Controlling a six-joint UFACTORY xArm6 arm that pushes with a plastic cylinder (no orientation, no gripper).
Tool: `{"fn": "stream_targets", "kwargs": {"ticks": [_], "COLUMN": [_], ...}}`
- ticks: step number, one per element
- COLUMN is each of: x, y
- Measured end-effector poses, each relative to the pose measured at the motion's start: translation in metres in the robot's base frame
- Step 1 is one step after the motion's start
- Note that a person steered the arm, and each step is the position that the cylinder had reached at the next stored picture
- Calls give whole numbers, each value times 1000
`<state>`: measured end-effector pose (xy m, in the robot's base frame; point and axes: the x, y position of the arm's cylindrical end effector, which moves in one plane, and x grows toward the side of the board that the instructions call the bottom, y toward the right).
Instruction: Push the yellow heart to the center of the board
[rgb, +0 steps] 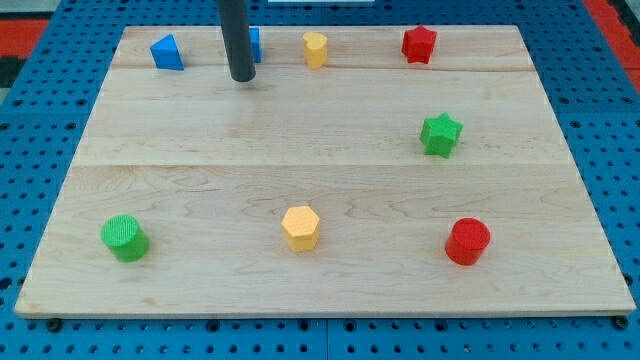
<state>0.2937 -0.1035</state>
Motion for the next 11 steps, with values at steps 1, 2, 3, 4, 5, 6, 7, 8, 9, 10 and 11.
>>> {"fn": "stream_targets", "kwargs": {"ticks": [1,2,3,4,5,6,7,8,9,10,11], "x": [0,0,0,-2,-56,-89,-83,-57,-29,-3,-38], "y": [0,20,71,106,123,137,91,68,115,142,117]}}
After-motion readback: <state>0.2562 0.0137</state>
